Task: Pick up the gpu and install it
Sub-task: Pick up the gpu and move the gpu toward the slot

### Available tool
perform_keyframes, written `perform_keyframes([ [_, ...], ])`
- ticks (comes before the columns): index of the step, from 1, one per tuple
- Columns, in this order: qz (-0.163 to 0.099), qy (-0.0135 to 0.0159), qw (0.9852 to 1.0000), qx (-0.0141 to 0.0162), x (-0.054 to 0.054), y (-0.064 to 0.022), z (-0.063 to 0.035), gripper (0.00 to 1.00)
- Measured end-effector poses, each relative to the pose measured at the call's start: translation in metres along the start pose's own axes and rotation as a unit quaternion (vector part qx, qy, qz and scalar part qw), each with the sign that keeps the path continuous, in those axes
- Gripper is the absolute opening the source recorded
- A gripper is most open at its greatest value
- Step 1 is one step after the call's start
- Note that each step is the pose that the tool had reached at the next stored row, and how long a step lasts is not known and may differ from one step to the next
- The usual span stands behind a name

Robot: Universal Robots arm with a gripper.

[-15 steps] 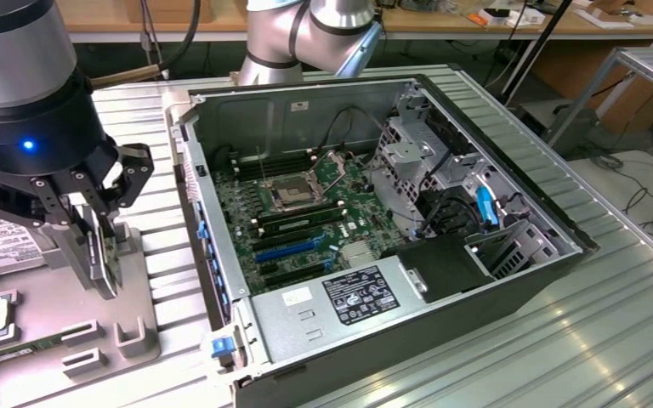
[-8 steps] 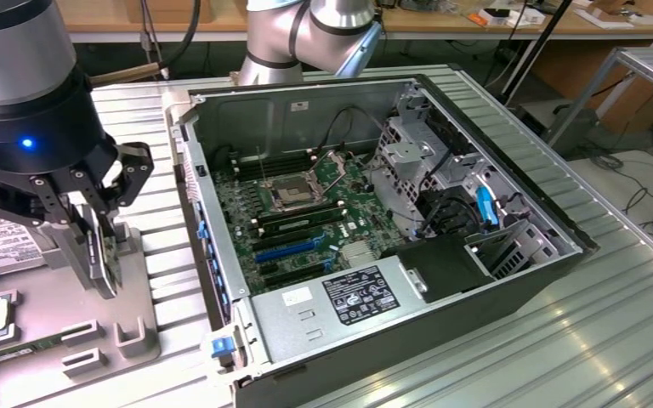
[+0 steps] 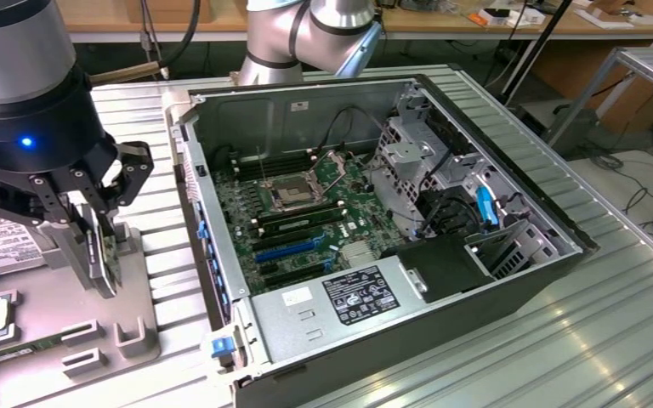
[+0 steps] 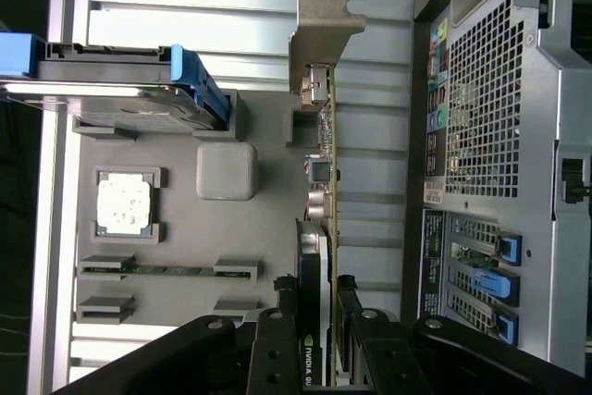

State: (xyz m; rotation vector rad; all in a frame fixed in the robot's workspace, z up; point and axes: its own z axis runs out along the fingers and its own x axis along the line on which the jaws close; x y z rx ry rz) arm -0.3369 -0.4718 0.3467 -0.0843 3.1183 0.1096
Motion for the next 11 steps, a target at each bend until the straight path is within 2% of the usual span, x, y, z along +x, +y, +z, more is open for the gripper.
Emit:
perform_keyframes([
  [11,0.0,0.0,1.0,-0.0001,-0.0001,0.0002,-0.0026,0.27],
])
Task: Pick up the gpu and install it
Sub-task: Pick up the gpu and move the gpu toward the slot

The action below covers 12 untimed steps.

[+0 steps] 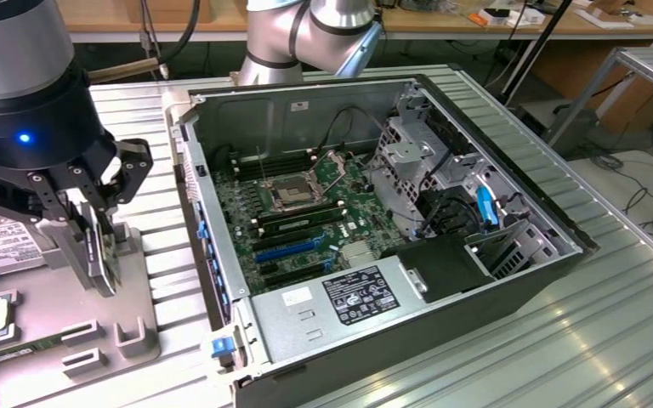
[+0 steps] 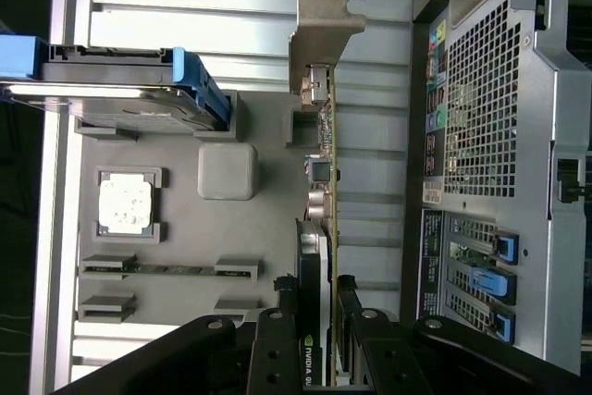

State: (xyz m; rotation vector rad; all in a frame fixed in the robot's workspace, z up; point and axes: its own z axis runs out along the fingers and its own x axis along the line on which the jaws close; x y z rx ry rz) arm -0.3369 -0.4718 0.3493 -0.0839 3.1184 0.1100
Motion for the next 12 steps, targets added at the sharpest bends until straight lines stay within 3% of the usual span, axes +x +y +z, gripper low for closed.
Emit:
perform_keyframes([
  [12,0.0,0.0,1.0,0.0,-0.0001,0.0003,-0.0045,0.27],
])
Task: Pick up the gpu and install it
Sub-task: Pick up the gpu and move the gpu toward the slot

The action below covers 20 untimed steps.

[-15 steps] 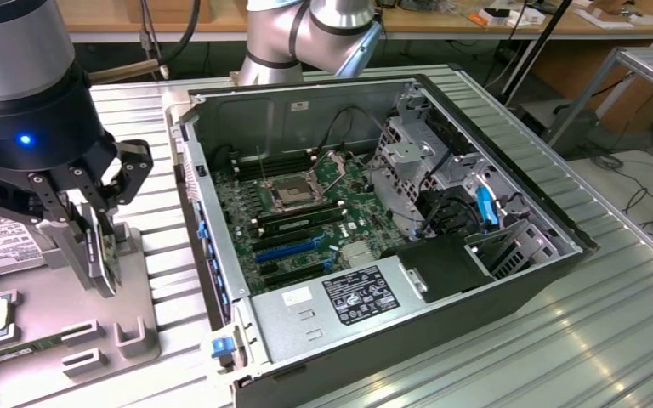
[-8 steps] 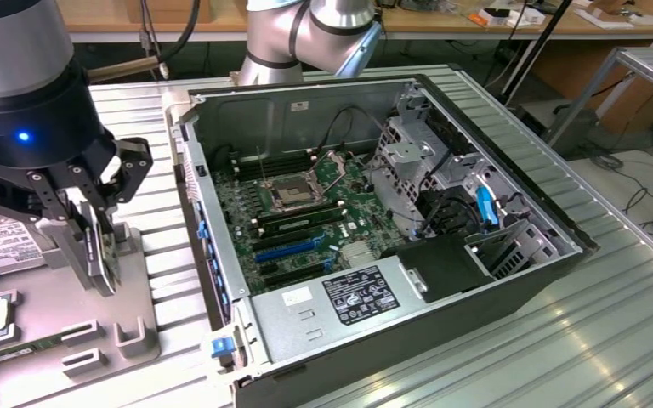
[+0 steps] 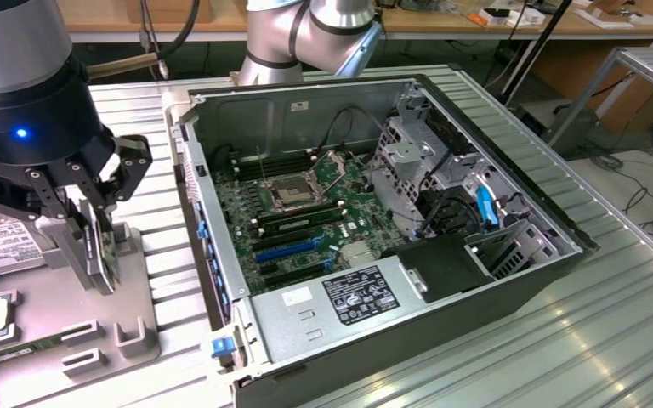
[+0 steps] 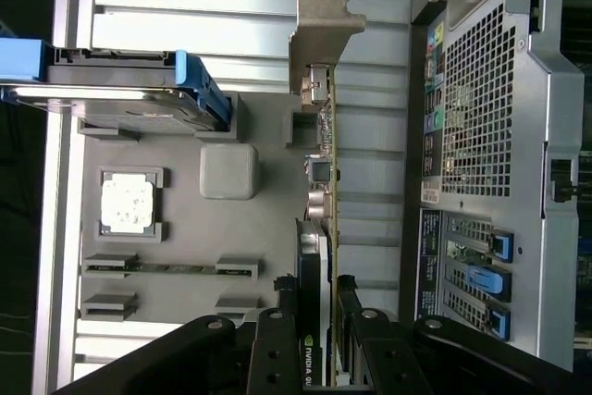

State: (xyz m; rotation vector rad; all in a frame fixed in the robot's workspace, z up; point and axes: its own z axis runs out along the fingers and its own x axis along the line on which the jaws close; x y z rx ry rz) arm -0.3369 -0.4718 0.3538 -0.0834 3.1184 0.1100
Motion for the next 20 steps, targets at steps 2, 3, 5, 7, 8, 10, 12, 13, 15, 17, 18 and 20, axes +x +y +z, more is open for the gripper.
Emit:
perform_keyframes([
  [2,0.0,0.0,1.0,0.0,0.0,0.0001,-0.002,0.27],
  [3,0.0,-0.0001,1.0,0.0,0.0,0.0002,-0.003,0.27],
  [5,0.0,0.0,1.0,0.0,0.0,0.0004,-0.0058,0.27],
  [7,0.0,-0.0001,1.0,-0.0001,0.0,0.0005,-0.0077,0.27],
  [8,0.0,-0.0001,1.0,-0.0001,0.0,0.0006,-0.0089,0.27],
  [10,0.0,-0.0001,1.0,-0.0001,0.0,0.0007,-0.0108,0.27],
  [12,0.0,-0.0001,1.0,-0.0001,0.0,0.0009,-0.0123,0.27],
  [13,0.0,-0.0001,1.0,-0.0001,0.0,0.0009,-0.0131,0.27],
  [15,0.001,-0.0001,1.0,-0.0001,0.0,0.0011,-0.0152,0.27],
  [17,0.001,-0.0001,1.0,-0.0001,0.0,0.0012,-0.0173,0.27],
  [18,0.001,-0.0002,1.0,-0.0002,0.0,0.0013,-0.0176,0.27],
  [20,0.001,-0.0002,1.0,-0.0002,0.0,0.0012,-0.0176,0.27],
])
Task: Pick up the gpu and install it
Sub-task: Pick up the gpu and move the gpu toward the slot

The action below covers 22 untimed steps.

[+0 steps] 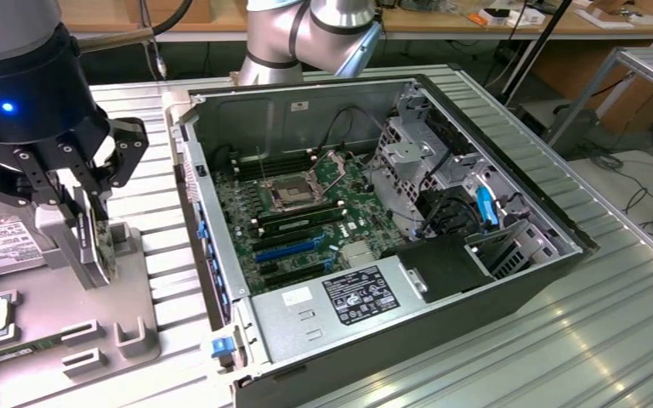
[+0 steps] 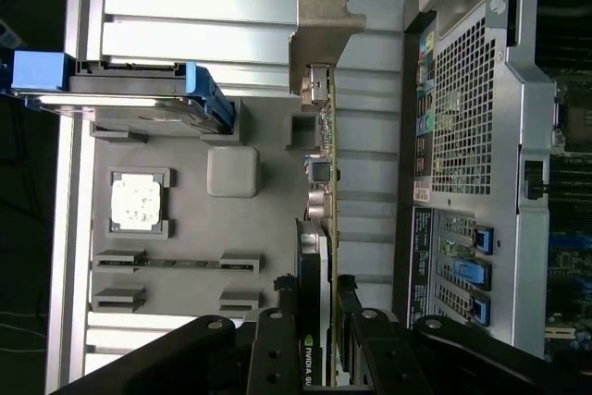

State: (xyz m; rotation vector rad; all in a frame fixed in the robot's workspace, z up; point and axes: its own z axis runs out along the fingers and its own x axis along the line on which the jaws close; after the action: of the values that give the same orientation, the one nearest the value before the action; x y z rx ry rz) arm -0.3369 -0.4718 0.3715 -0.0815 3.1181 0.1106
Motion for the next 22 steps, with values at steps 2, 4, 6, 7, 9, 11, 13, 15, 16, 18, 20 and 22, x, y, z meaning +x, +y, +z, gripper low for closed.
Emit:
perform_keyframes([
  [2,0.0,0.0001,1.0,0.0001,0.0,0.0,-0.0001,0.27],
  [4,0.0,0.0001,1.0,0.0001,0.0,0.0,-0.0002,0.27],
  [6,0.0,0.0002,1.0,0.0001,0.0,0.0002,-0.0019,0.27],
  [7,0.0,0.0002,1.0,0.0002,0.0,0.0002,-0.0027,0.27],
  [9,0.0,0.0001,1.0,0.0001,0.0,0.0003,-0.0049,0.27],
  [11,0.0,0.0001,1.0,0.0001,0.0,0.0005,-0.0076,0.27],
  [13,0.0,0.0001,1.0,0.0001,0.0,0.0007,-0.0097,0.27],
  [15,0.0,0.0001,1.0,0.0001,0.0,0.0009,-0.0129,0.27],
  [16,0.0,0.0001,1.0,0.0001,0.0,0.001,-0.0138,0.27],
  [18,0.0,0.0001,1.0,0.0001,0.0,0.0011,-0.016,0.27],
  [20,0.0,0.0001,1.0,0.0001,0.0,0.0013,-0.0189,0.27],
  [22,0.0,0.0,1.0,0.0,0.0,0.0014,-0.0204,0.27],
])
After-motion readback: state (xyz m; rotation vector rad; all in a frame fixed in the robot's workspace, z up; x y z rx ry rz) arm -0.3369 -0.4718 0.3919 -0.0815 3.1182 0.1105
